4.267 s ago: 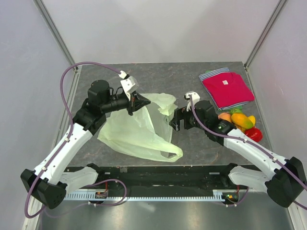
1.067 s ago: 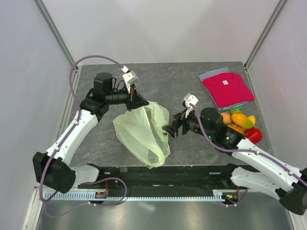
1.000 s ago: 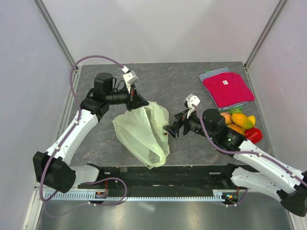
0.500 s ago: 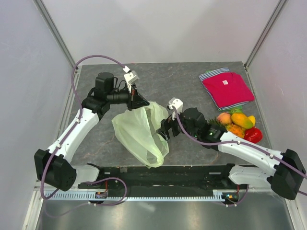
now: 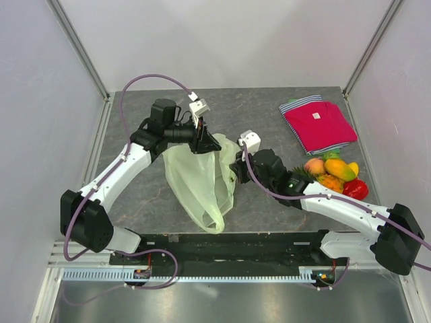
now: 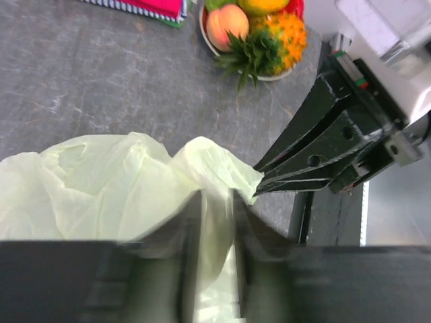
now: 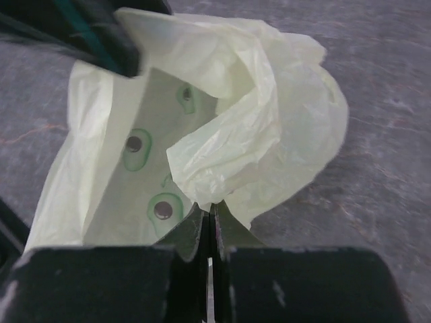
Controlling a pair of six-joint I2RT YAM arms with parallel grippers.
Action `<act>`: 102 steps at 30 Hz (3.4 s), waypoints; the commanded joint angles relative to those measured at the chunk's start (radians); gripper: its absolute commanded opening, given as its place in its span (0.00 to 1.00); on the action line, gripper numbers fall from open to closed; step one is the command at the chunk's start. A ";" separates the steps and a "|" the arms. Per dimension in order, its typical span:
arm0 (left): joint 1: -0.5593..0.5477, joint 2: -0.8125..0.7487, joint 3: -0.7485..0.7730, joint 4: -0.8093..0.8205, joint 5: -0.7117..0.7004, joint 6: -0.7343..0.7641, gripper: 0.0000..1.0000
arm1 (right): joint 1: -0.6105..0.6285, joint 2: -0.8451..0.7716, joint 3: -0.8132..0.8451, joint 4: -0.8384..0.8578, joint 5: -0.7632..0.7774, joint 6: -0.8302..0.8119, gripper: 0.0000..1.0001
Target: Place the fruits into the plastic bag
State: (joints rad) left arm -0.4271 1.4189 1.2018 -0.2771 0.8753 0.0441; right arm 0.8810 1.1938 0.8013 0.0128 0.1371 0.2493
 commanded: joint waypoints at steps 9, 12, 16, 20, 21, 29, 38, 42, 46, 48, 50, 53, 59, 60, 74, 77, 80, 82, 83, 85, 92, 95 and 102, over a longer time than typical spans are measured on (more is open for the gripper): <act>-0.077 -0.241 -0.044 0.092 -0.638 0.013 0.85 | -0.031 0.015 0.202 -0.249 0.345 0.202 0.00; -0.128 -0.339 -0.103 0.041 -0.826 -0.035 0.86 | -0.031 0.055 0.252 -0.270 0.329 0.243 0.00; -0.188 -0.472 -0.236 0.006 -0.774 -0.177 0.86 | -0.031 0.108 0.303 -0.266 0.328 0.312 0.00; -0.243 -0.566 -0.353 0.036 -0.603 -0.332 0.85 | -0.031 0.202 0.380 -0.247 0.269 0.340 0.00; -0.248 -0.586 -0.378 0.065 -0.529 -0.378 0.84 | -0.033 0.232 0.407 -0.246 0.254 0.349 0.00; -0.366 -0.623 -0.582 0.240 -0.487 -0.495 0.84 | -0.028 0.306 0.455 -0.212 0.213 0.396 0.00; -0.499 -0.521 -0.627 0.178 -0.721 -0.510 0.78 | -0.022 0.306 0.446 -0.209 0.219 0.418 0.00; -0.581 -0.569 -0.634 0.170 -0.832 -0.504 0.79 | -0.022 0.306 0.441 -0.212 0.228 0.416 0.00; -0.634 -0.638 -0.620 0.144 -0.944 -0.466 0.80 | -0.022 0.294 0.432 -0.224 0.249 0.415 0.00; -0.650 -0.679 -0.607 0.122 -0.989 -0.452 0.80 | -0.022 0.286 0.421 -0.228 0.268 0.415 0.00; -0.651 -0.689 -0.576 0.066 -1.056 -0.440 0.81 | -0.024 0.273 0.412 -0.234 0.280 0.415 0.00; -0.651 -0.667 -0.547 -0.010 -1.137 -0.460 0.81 | -0.022 0.263 0.404 -0.232 0.285 0.416 0.00; -0.657 -0.673 -0.556 -0.152 -1.240 -0.587 0.81 | -0.022 0.267 0.411 -0.238 0.285 0.415 0.00; -0.657 -0.690 -0.565 -0.166 -1.268 -0.608 0.81 | -0.022 0.263 0.411 -0.240 0.288 0.413 0.00; -0.656 -0.739 -0.726 0.085 -1.066 -0.733 0.82 | -0.022 0.245 0.389 -0.252 0.295 0.420 0.00; -0.656 -0.706 -0.752 0.167 -1.046 -0.737 0.82 | -0.022 0.247 0.389 -0.252 0.305 0.418 0.00; -0.654 -0.671 -0.783 0.274 -1.070 -0.756 0.84 | -0.022 0.248 0.392 -0.252 0.299 0.415 0.00; -0.654 -0.644 -0.792 0.343 -1.062 -0.756 0.84 | -0.022 0.248 0.395 -0.260 0.300 0.416 0.00; -0.656 -0.609 -0.791 0.386 -1.053 -0.753 0.83 | -0.020 0.247 0.395 -0.261 0.297 0.418 0.00; -0.656 -0.566 -0.786 0.412 -1.052 -0.748 0.76 | -0.020 0.245 0.395 -0.260 0.291 0.421 0.00; -0.650 -0.449 -0.760 0.507 -1.107 -0.765 0.18 | -0.022 0.208 0.369 -0.273 0.292 0.416 0.00; -0.639 -0.495 -0.726 0.495 -1.130 -0.718 0.02 | -0.028 0.170 0.337 -0.286 0.323 0.406 0.00; -0.478 -0.598 -0.498 0.290 -0.969 -0.538 0.02 | -0.074 0.095 0.335 -0.344 0.299 0.323 0.00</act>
State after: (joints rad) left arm -0.9905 0.8726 0.5484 0.0681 -0.1749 -0.6209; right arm 0.8326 1.3411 1.1305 -0.3016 0.4267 0.6338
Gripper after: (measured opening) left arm 0.023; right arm 0.010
